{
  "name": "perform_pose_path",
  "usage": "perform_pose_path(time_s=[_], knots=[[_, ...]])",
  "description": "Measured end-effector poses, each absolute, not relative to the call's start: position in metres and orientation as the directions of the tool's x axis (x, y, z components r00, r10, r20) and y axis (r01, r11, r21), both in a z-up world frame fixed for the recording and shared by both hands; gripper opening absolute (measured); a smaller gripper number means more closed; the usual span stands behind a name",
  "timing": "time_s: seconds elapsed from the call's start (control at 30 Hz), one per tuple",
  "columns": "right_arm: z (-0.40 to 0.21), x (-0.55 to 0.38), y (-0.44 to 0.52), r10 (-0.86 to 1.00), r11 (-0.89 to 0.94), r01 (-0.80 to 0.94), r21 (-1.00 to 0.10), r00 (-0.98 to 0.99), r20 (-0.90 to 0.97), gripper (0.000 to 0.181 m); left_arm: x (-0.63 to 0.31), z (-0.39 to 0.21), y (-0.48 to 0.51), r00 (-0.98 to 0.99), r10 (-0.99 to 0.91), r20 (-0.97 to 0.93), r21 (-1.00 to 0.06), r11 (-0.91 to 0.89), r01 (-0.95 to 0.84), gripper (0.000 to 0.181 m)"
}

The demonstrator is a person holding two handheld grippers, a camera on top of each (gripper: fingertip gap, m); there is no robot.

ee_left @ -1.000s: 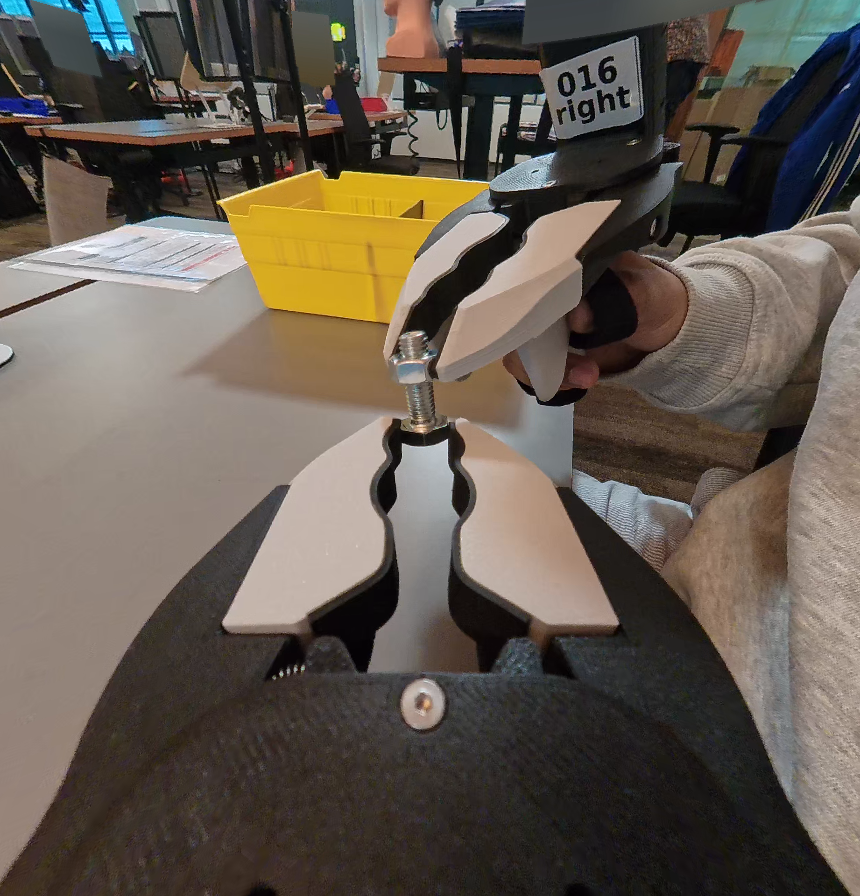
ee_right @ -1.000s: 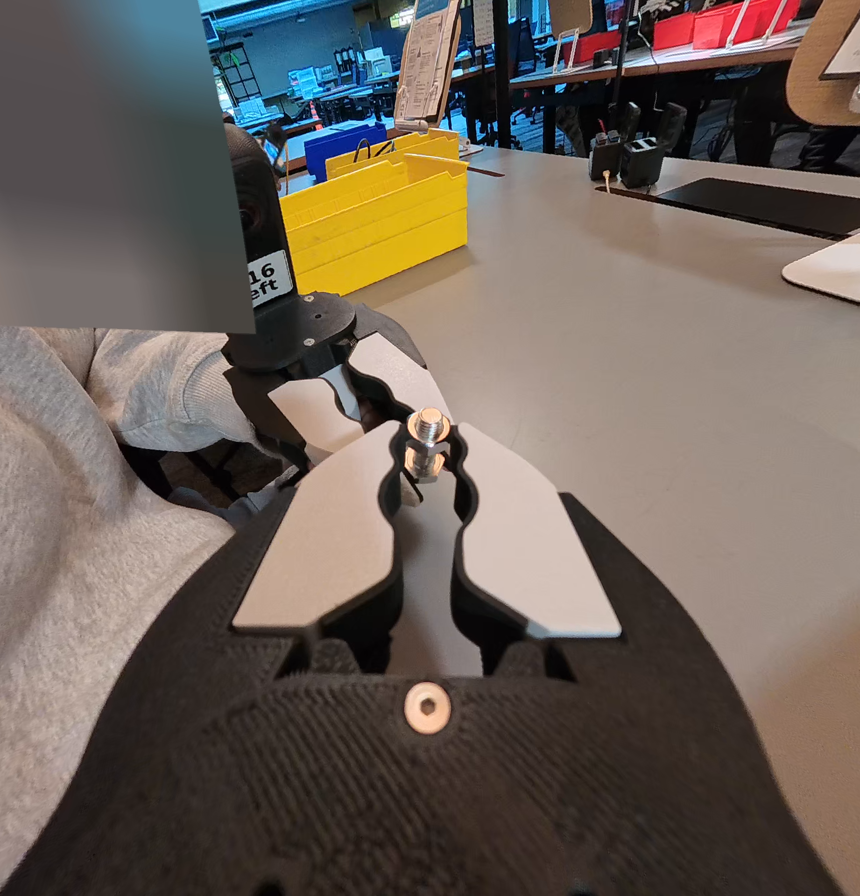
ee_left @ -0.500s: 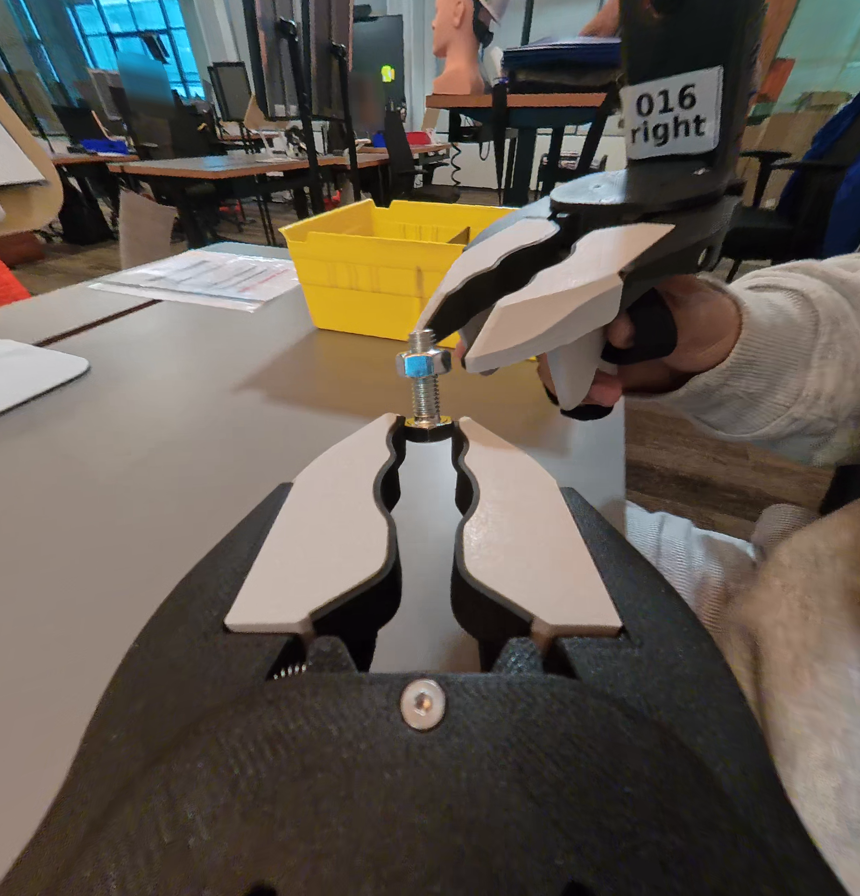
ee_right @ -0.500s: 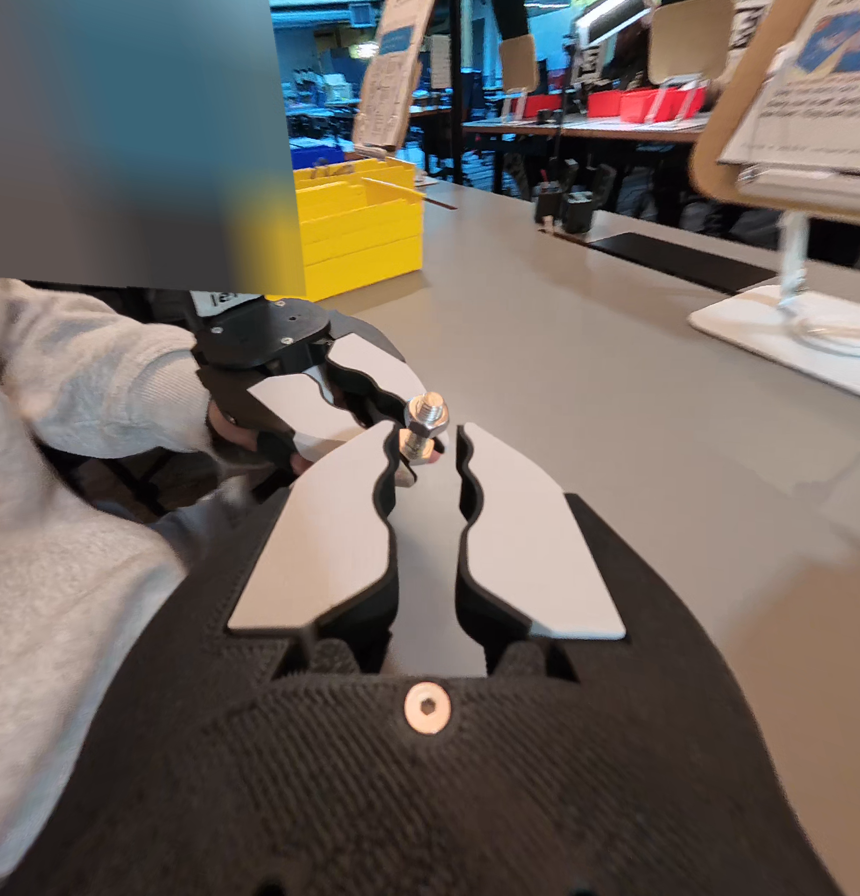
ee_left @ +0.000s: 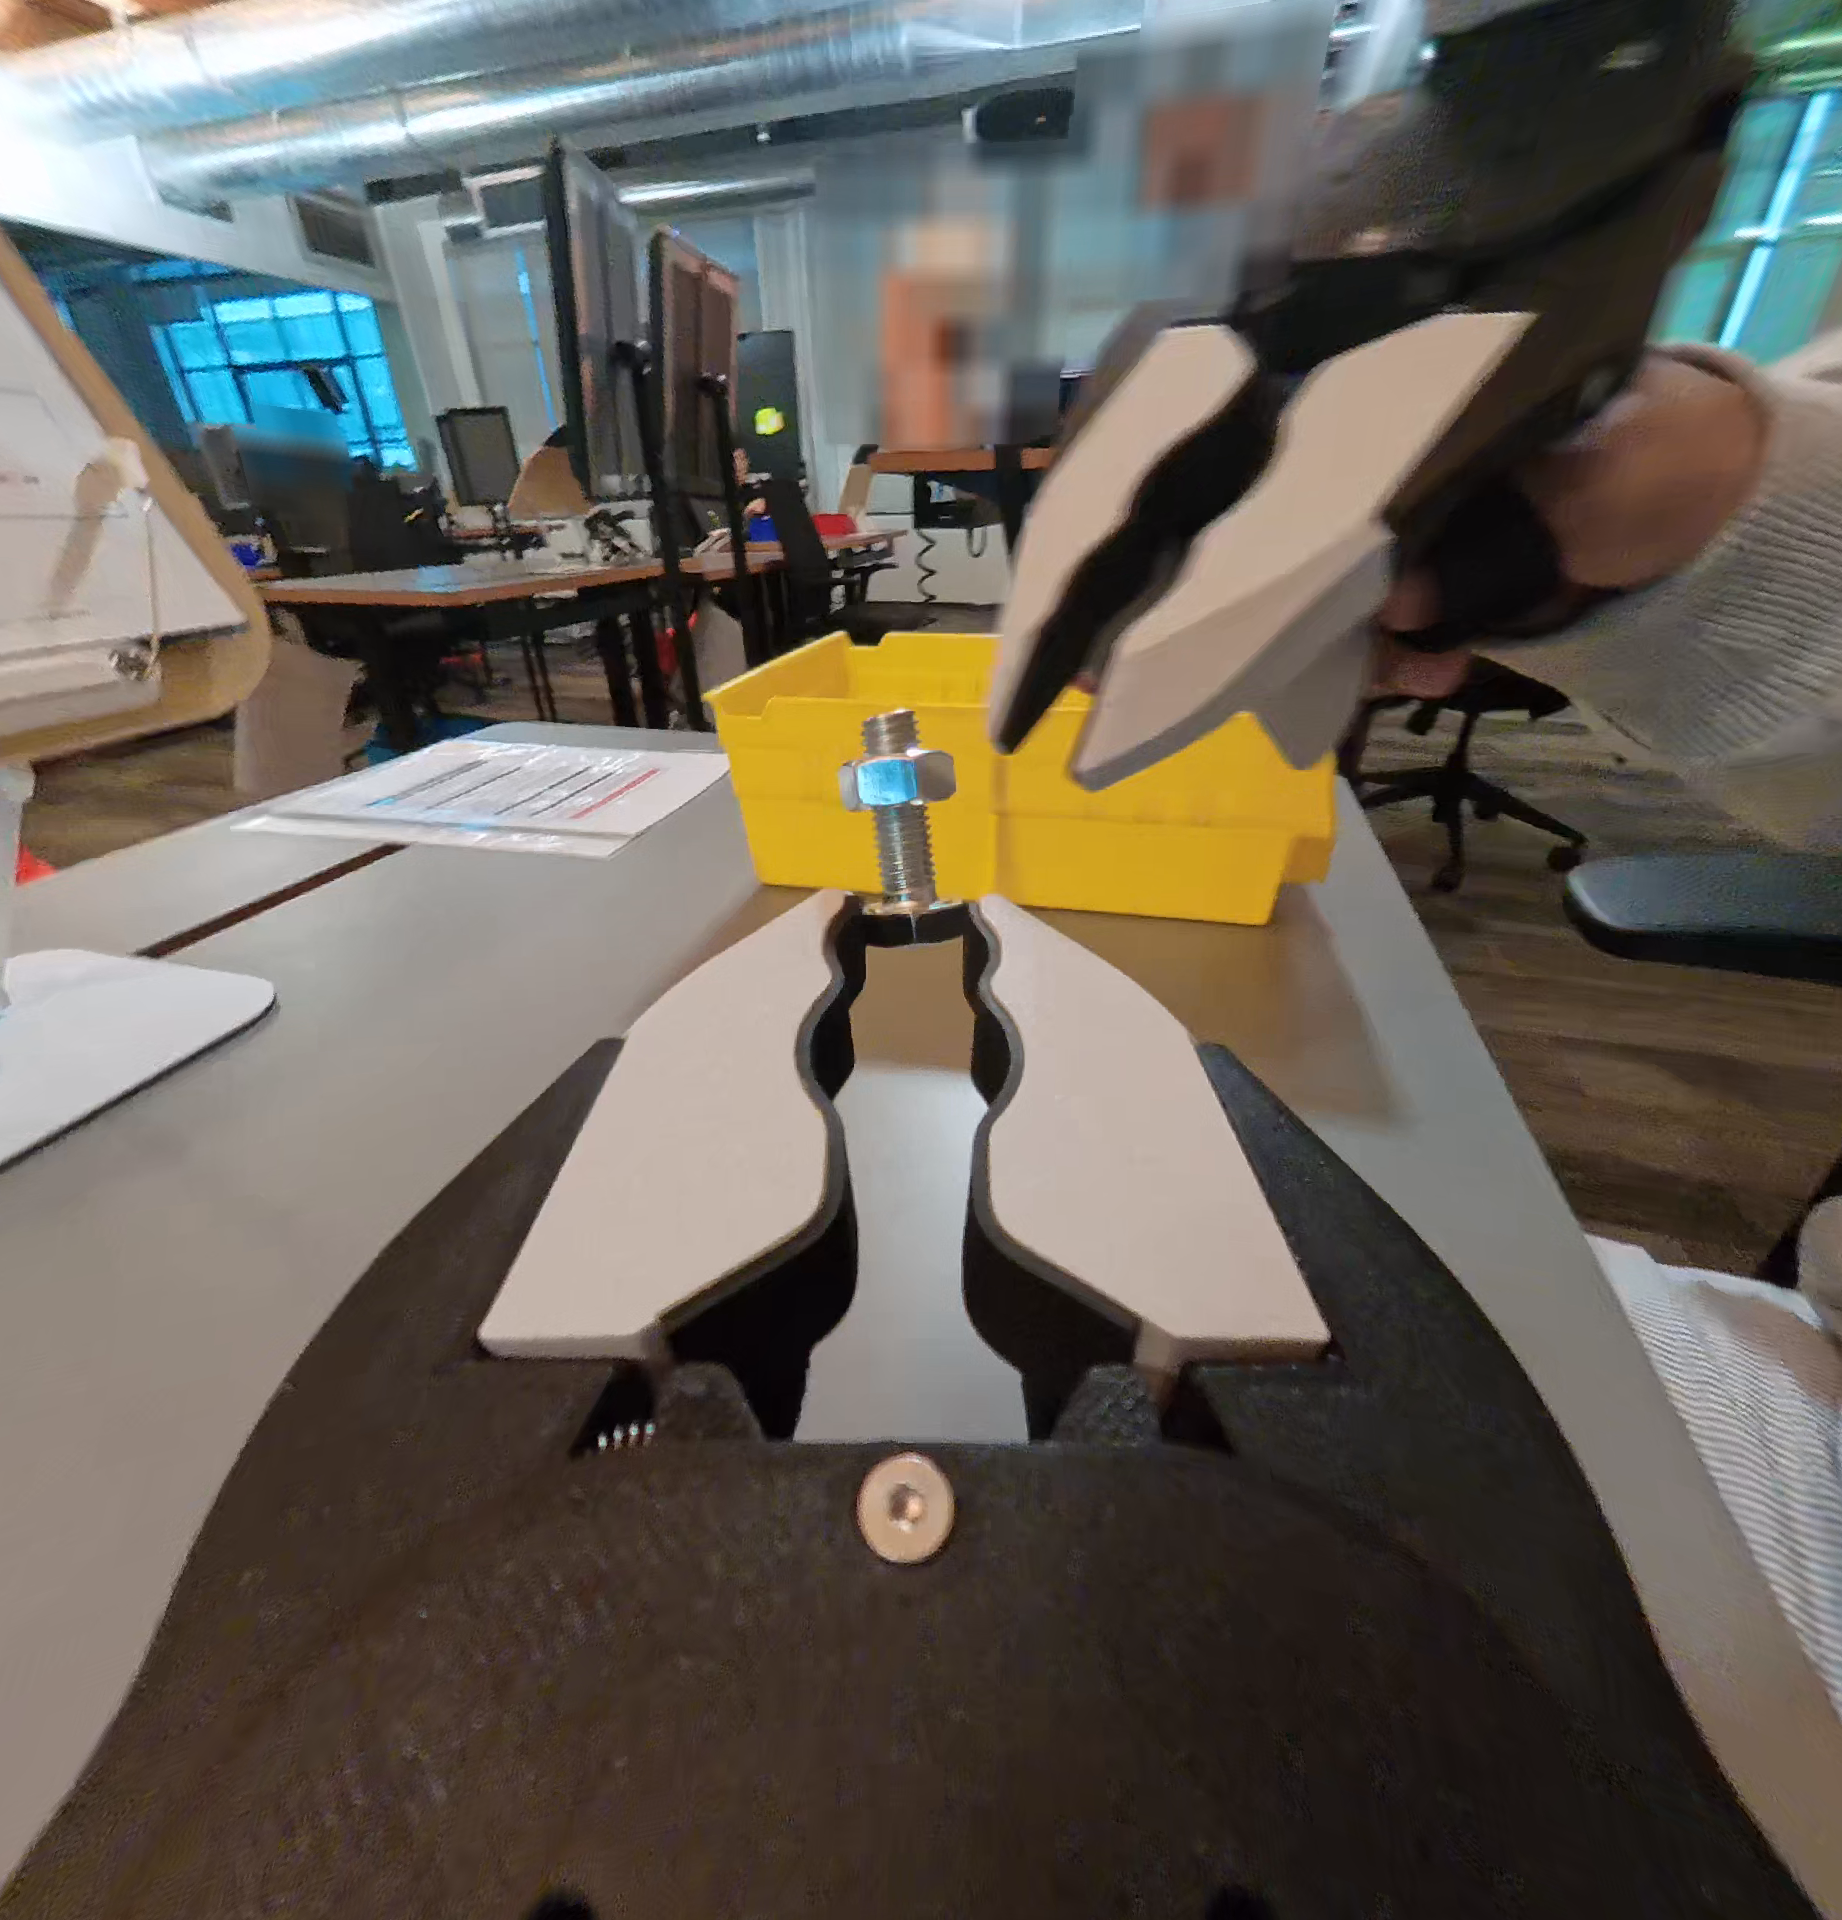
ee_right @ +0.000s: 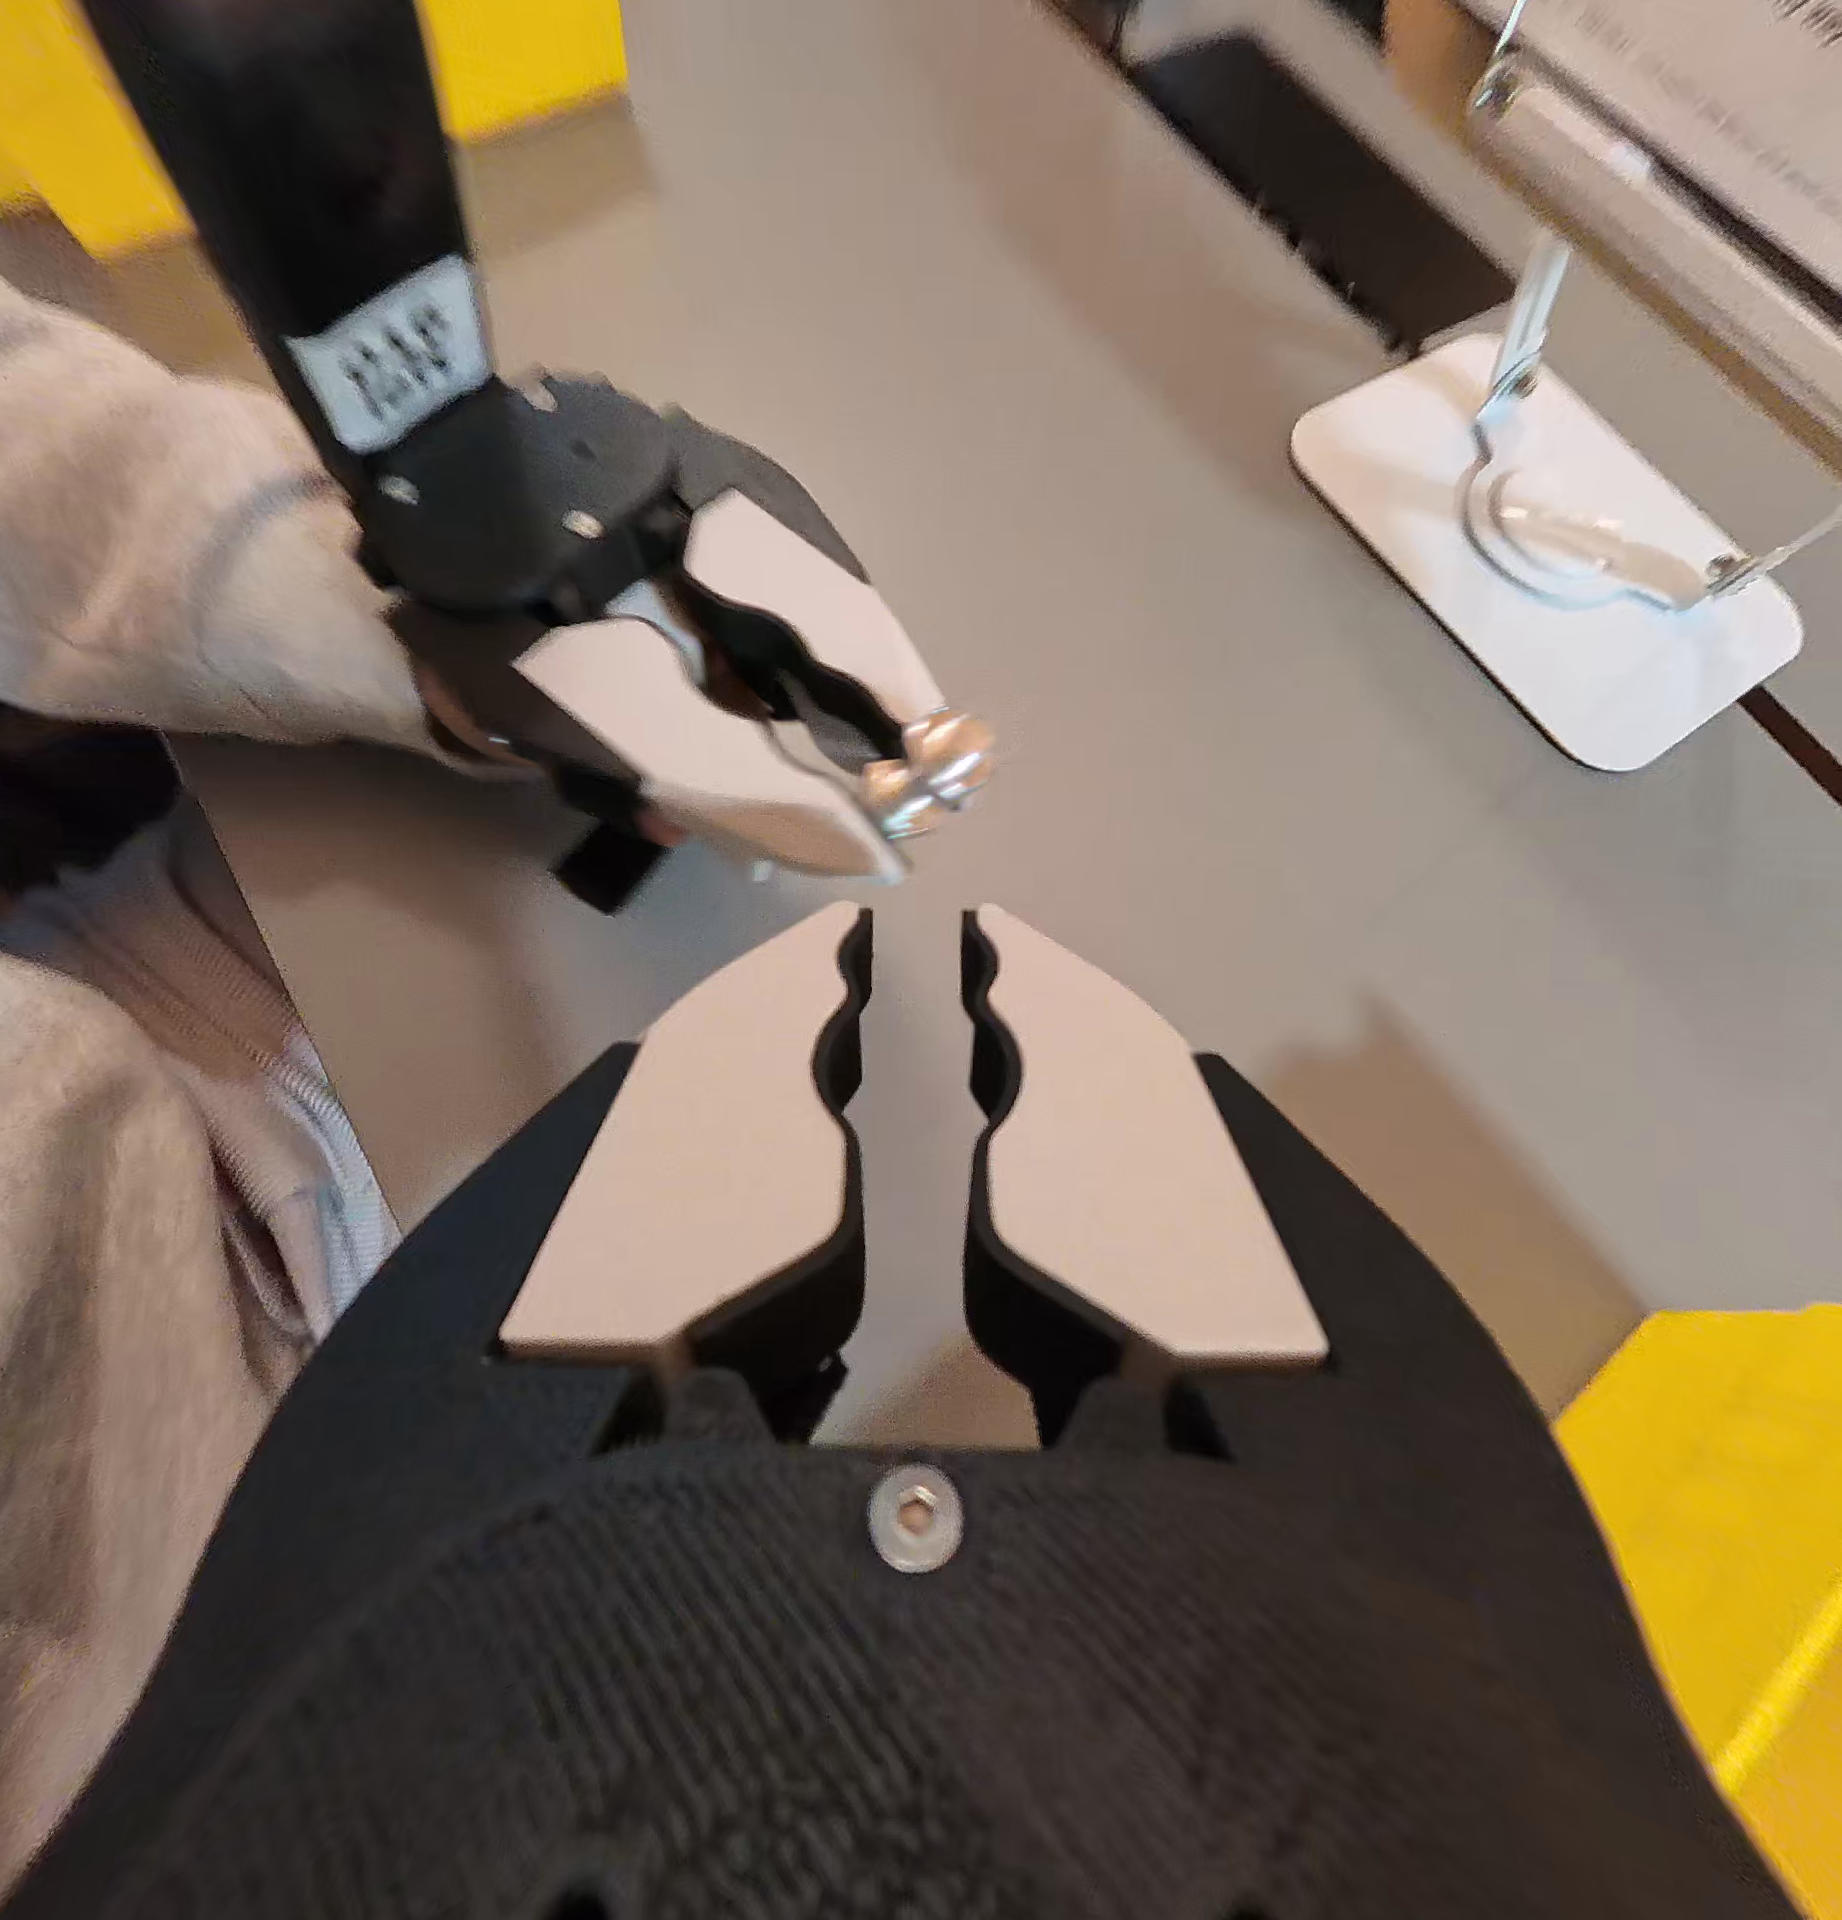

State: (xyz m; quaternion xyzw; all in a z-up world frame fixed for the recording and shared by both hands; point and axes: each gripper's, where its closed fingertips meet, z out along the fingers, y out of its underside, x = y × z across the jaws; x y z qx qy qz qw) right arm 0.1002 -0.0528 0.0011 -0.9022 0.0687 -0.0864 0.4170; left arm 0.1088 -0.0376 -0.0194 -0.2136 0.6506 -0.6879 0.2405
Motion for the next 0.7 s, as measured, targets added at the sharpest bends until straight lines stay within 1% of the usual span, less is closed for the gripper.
perform_pose_path(time_s=[0.03, 0.1, 0.17, 0.23, 0.4, 0.57, 0.7], knots=[[0.004, 0.101, -0.049, -0.186, -0.656, -0.063, -0.752, 0.979, 0.08, 0.018, 0.104, -0.015, -0.037, -0.8, -0.599, -0.043, -0.996, -0.032, 0.077, 0.019], [0.014, 0.099, -0.042, -0.175, -0.658, -0.138, -0.74, 0.984, -0.028, 0.02, 0.099, -0.012, -0.034, -0.796, -0.602, -0.054, -0.995, -0.035, 0.094, 0.019], [0.023, 0.098, -0.037, -0.183, -0.66, -0.238, -0.713, 0.971, -0.155, 0.024, 0.095, -0.011, -0.036, -0.814, -0.58, -0.01, -0.994, -0.082, 0.07, 0.019], [0.026, 0.096, -0.034, -0.188, -0.683, -0.288, -0.672, 0.957, -0.22, 0.025, 0.094, -0.015, -0.039, -0.829, -0.56, 0.015, -0.995, -0.092, 0.043, 0.019], [0.014, 0.081, -0.033, -0.179, -0.775, -0.28, -0.566, 0.957, -0.229, 0.031, 0.094, -0.015, -0.038, -0.842, -0.53, 0.095, -0.985, -0.174, -0.002, 0.02], [0.018, 0.083, -0.029, -0.172, -0.795, -0.217, -0.566, 0.976, -0.132, 0.031, 0.086, -0.006, -0.038, -0.866, -0.493, 0.078, -0.976, -0.216, 0.035, 0.019], [0.018, 0.079, -0.025, -0.16, -0.792, -0.212, -0.572, 0.977, -0.14, 0.024, 0.082, -0.004, -0.041, -0.875, -0.48, 0.058, -0.975, -0.215, 0.054, 0.019]])
